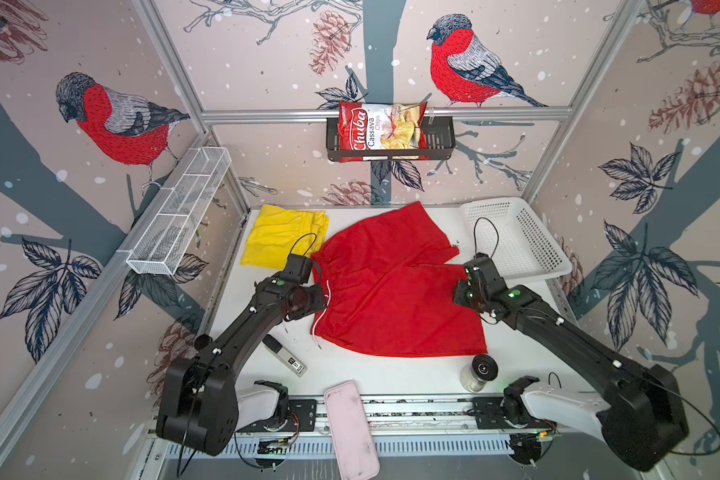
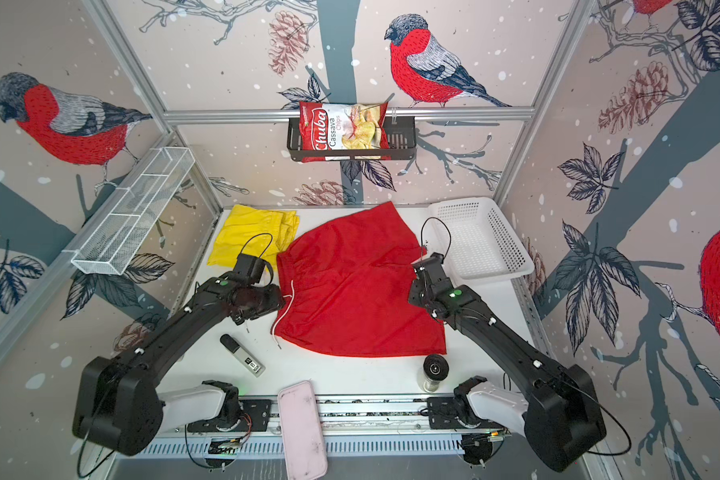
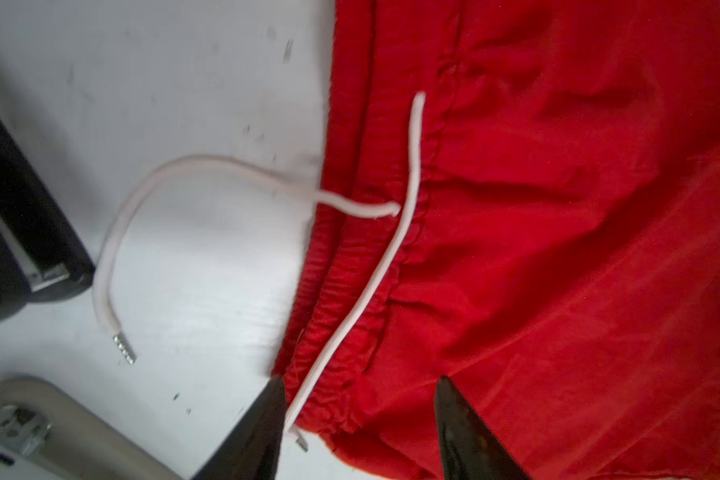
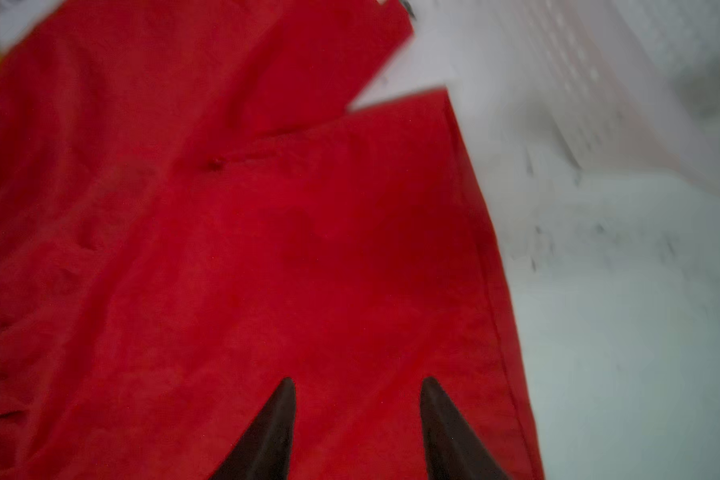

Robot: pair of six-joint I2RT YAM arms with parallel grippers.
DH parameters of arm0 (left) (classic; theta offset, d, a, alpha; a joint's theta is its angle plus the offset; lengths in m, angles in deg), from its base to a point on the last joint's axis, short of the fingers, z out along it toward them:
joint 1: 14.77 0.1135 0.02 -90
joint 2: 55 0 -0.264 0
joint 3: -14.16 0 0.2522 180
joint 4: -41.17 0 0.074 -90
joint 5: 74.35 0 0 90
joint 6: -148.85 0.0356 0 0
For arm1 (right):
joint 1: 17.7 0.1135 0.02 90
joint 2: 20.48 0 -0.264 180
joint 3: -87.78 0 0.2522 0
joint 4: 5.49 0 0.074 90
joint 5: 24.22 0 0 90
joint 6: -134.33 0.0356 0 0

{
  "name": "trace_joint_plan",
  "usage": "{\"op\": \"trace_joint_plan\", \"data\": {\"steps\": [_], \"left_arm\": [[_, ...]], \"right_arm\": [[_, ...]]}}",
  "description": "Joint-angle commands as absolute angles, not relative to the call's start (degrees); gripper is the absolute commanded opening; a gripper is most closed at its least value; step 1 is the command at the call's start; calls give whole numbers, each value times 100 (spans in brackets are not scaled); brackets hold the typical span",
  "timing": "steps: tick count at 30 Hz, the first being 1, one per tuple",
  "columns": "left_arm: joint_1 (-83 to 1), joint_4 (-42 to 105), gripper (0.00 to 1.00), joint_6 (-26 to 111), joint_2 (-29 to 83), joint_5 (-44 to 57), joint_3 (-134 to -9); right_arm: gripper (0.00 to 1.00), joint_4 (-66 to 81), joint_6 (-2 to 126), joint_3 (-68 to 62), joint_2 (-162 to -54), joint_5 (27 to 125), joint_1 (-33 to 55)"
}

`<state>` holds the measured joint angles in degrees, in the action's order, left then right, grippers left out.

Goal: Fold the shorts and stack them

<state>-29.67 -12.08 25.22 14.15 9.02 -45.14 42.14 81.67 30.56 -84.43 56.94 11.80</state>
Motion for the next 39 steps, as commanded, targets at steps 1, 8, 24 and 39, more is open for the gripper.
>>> {"op": "trace_joint_plan", "data": {"steps": [1,8,24,39], "left_arm": [[-2970,-1290,66,2346,921,427,-4144],[-2968,-1083,80,2176,249,404,-3765],[-2967,-468,78,1917,756,59,-3218],[-2969,277,72,1775,1416,-48,-2966]], "right_arm": [[66,5482,8925,3278,-8036,6090,1312],[78,5505,9313,4104,-7106,5857,937],[77,4481,9327,5112,-6947,6576,145],[36,3859,9308,5187,-7874,6650,145]]}}
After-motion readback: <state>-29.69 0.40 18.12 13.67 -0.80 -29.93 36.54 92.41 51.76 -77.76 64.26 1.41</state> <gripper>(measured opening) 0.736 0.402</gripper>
